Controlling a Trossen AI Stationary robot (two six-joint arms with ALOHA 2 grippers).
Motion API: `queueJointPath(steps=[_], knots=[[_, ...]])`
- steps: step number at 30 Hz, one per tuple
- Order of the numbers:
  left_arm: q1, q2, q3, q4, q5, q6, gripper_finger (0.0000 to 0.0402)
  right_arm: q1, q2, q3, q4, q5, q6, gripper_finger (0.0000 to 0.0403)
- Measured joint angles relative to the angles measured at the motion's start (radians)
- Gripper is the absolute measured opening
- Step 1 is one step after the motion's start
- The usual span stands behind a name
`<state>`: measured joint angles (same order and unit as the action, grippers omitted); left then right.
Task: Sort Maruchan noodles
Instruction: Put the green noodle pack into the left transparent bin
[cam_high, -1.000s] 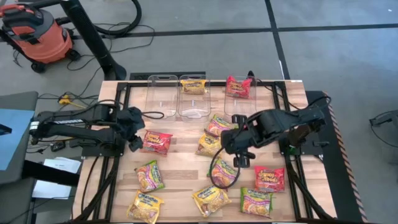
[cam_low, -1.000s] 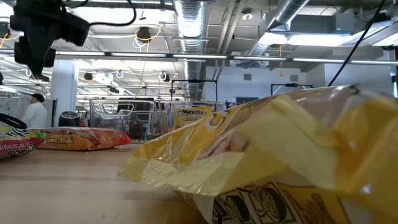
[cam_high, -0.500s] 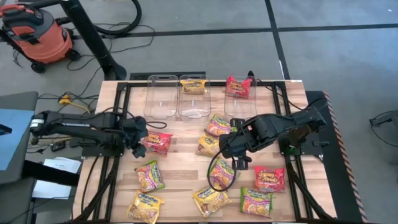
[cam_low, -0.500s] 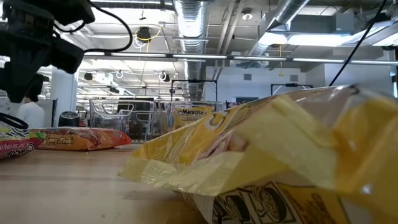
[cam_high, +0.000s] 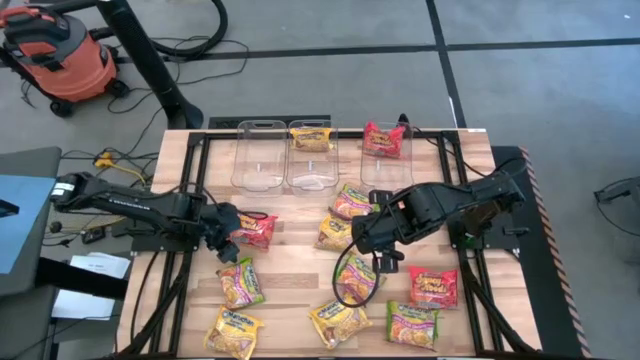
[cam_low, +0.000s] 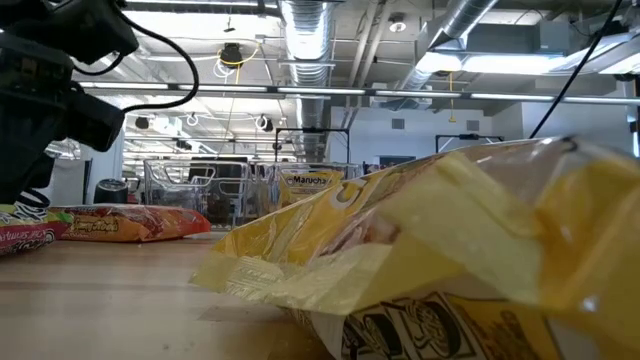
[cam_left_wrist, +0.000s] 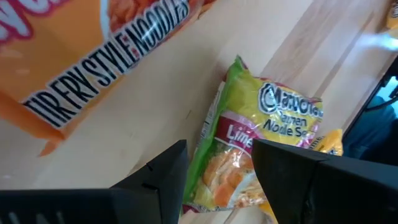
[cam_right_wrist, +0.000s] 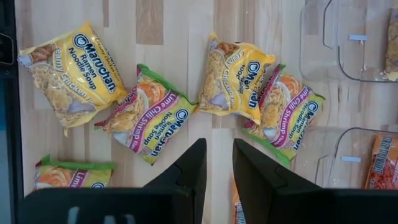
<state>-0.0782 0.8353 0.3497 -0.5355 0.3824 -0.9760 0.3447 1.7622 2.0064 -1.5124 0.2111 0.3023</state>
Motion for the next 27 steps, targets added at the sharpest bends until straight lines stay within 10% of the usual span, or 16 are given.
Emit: queueJointPath(steps=[27], knots=[[-0.108, 0.278, -0.011, 0.251, 0.037, -0.035, 0.0167, 0.0, 0.0, 0.0, 0.007, 0.0, 0.001, 0.0102]])
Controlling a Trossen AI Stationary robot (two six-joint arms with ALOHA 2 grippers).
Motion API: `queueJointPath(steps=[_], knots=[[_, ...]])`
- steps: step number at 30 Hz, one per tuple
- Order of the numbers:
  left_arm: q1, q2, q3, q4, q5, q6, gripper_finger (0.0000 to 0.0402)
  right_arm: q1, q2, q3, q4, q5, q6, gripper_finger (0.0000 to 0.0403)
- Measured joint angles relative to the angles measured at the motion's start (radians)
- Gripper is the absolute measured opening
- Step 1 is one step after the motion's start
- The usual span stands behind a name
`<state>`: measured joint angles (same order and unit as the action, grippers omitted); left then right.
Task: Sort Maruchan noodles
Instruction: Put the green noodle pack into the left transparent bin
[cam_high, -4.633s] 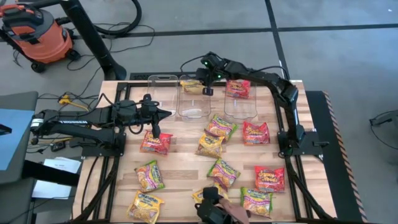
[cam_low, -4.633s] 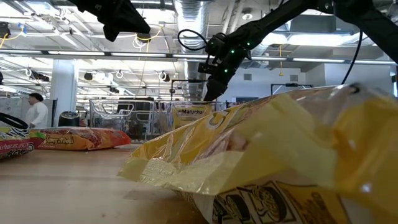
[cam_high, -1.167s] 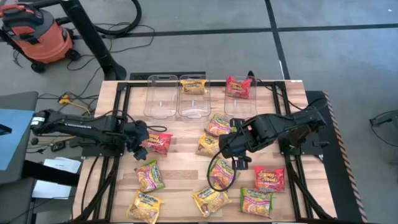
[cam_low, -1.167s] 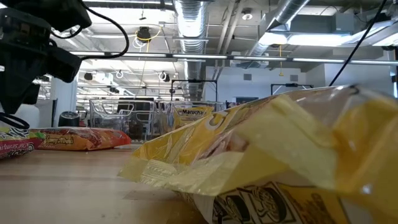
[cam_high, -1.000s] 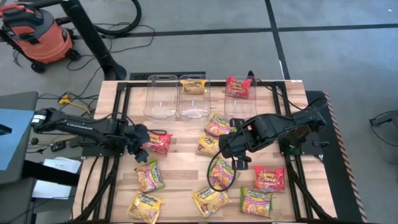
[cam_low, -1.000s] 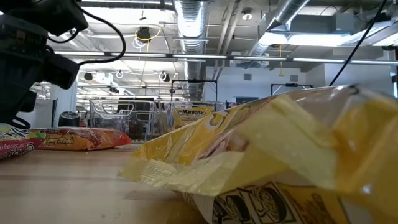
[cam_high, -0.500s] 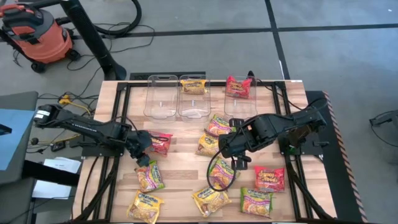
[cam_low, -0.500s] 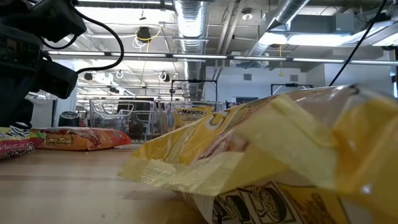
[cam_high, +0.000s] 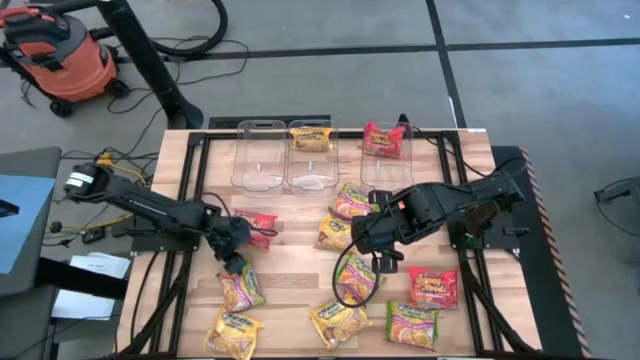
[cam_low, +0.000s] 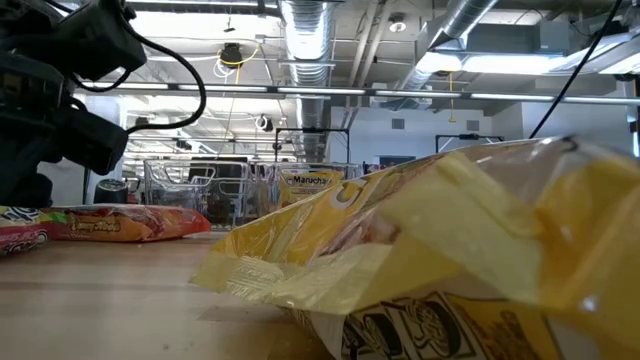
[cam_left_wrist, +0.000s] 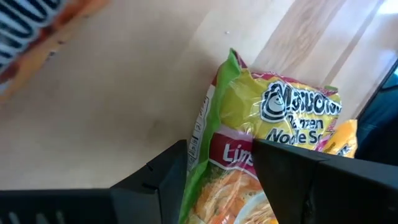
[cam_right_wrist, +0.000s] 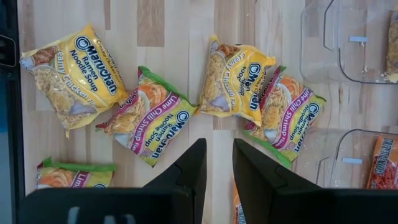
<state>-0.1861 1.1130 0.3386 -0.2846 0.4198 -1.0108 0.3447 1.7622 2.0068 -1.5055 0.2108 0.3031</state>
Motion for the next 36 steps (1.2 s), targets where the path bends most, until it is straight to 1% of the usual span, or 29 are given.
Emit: queueJointPath(steps=[4, 7, 13, 19, 27, 30, 36], knots=[[-0.008, 0.027, 0.0, 0.047, -0.002, -0.048, 0.0165, 0.0, 0.0, 0.0, 0.0, 0.002, 0.001, 0.0102], [-0.019, 0.043, 0.0, 0.066, -0.009, -0.066, 0.0149, -0.006, 0.0, 0.0, 0.0, 0.003, 0.003, 0.0102], [-0.03, 0.051, 0.001, 0.084, -0.05, -0.071, 0.0076, -0.021, 0.0, 0.0, 0.002, 0.005, 0.004, 0.0102], [-0.029, 0.052, 0.0, 0.145, -0.072, -0.045, 0.001, -0.049, 0.0, 0.0, 0.003, 0.007, 0.004, 0.0102], [-0.029, 0.052, 0.0, 0.219, -0.099, -0.042, 0.0, -0.108, 0.0, 0.0, 0.03, -0.005, 0.01, 0.0102], [-0.029, 0.053, -0.002, 0.264, -0.116, -0.045, 0.0, -0.152, 0.0, 0.0, 0.043, -0.076, -0.021, 0.0102], [-0.028, 0.053, -0.002, 0.302, -0.168, -0.045, 0.0, -0.261, 0.016, 0.0, 0.106, -0.326, -0.139, 0.0102]])
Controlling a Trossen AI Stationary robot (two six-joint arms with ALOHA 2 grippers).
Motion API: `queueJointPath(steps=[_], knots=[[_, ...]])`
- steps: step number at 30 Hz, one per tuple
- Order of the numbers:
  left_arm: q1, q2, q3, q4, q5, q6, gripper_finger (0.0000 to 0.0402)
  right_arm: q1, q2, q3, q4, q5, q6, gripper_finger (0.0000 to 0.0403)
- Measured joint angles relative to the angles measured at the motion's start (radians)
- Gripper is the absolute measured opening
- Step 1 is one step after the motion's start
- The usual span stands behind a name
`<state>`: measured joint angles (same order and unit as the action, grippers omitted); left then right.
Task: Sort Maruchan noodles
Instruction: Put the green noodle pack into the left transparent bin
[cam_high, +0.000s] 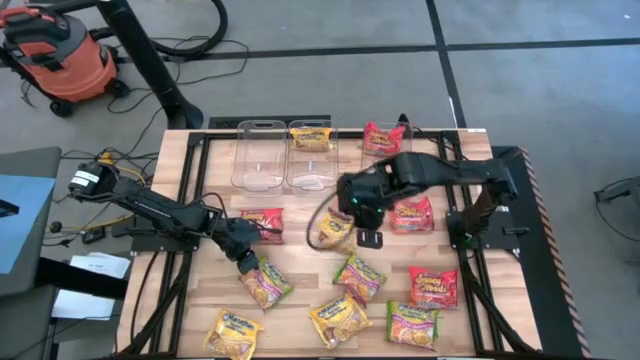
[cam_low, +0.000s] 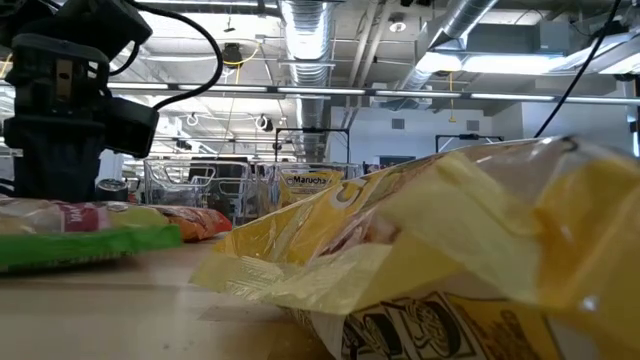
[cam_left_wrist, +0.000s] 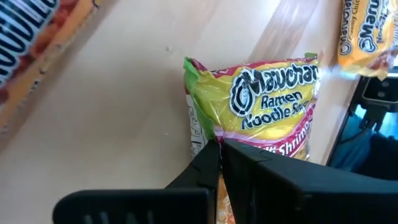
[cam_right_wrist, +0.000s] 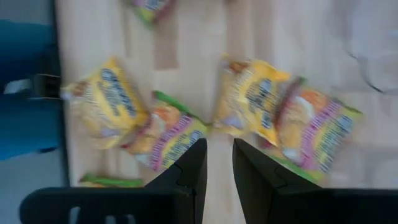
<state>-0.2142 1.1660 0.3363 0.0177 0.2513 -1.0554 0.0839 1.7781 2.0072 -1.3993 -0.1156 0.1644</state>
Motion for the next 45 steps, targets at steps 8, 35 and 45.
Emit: queueJointPath(steps=[8, 35, 45], knots=[[0.0, -0.001, 0.0, 0.049, -0.025, 0.007, 0.0, -0.088, 0.115, 0.0, 0.056, -0.299, -0.163, 0.0102], [-0.001, -0.003, 0.002, 0.166, -0.009, 0.04, 0.0, -0.002, 0.418, 0.0, 0.383, -0.411, -0.072, 0.0101], [-0.002, -0.003, 0.002, 0.164, 0.006, 0.045, 0.0, 0.038, 0.493, 0.003, 0.556, -0.41, 0.047, 0.0101]])
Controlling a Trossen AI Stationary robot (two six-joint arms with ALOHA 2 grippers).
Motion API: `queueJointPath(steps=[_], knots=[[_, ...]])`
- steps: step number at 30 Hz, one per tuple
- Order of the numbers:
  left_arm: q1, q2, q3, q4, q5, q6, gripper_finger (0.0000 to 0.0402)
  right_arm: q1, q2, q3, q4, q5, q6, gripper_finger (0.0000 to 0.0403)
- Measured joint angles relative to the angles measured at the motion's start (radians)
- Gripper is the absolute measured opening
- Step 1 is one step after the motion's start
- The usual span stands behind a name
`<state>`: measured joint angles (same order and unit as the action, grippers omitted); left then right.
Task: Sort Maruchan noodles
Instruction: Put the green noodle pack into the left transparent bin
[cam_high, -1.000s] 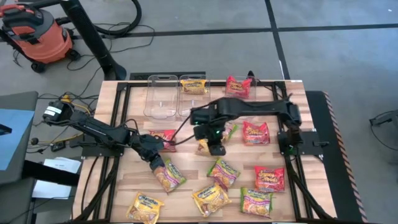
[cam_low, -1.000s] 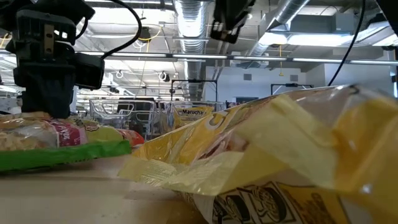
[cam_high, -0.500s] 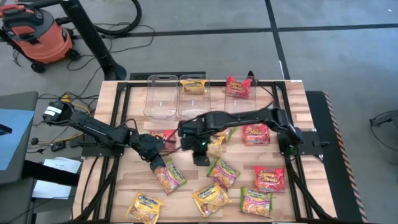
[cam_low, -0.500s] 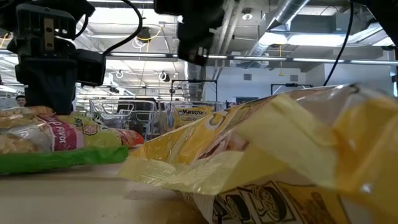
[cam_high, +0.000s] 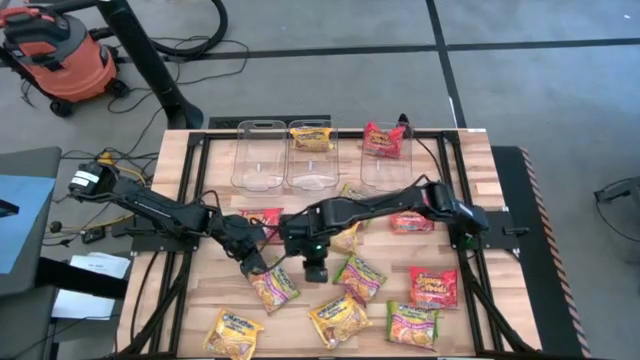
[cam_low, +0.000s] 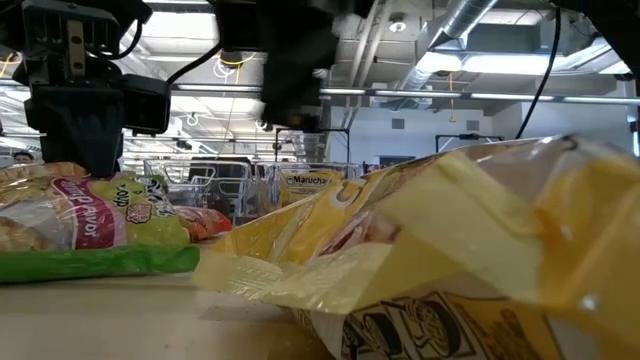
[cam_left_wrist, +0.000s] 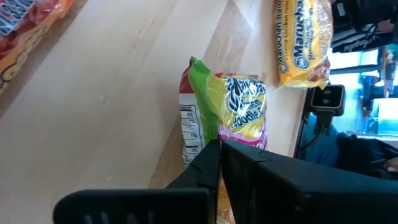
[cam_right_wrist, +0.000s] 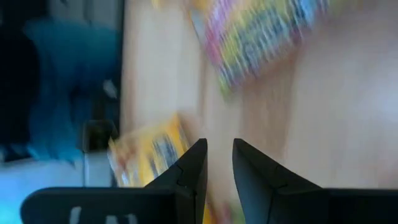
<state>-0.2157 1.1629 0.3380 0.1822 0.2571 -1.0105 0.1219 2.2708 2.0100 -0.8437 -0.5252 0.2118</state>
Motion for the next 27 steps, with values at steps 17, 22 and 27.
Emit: queueJointPath(steps=[17, 22, 27], knots=[[0.0, 0.0, 0.0, 0.016, 0.027, -0.007, 0.0, -0.033, 0.043, -0.003, 0.108, -0.082, -0.026, 0.0101], [0.0, 0.0, 0.0, 0.015, 0.045, -0.022, 0.0, -0.043, 0.043, -0.003, 0.097, -0.082, -0.032, 0.0101], [0.0, 0.0, 0.0, 0.015, 0.045, -0.03, 0.0, -0.047, 0.043, -0.003, 0.096, -0.082, -0.036, 0.0101]])
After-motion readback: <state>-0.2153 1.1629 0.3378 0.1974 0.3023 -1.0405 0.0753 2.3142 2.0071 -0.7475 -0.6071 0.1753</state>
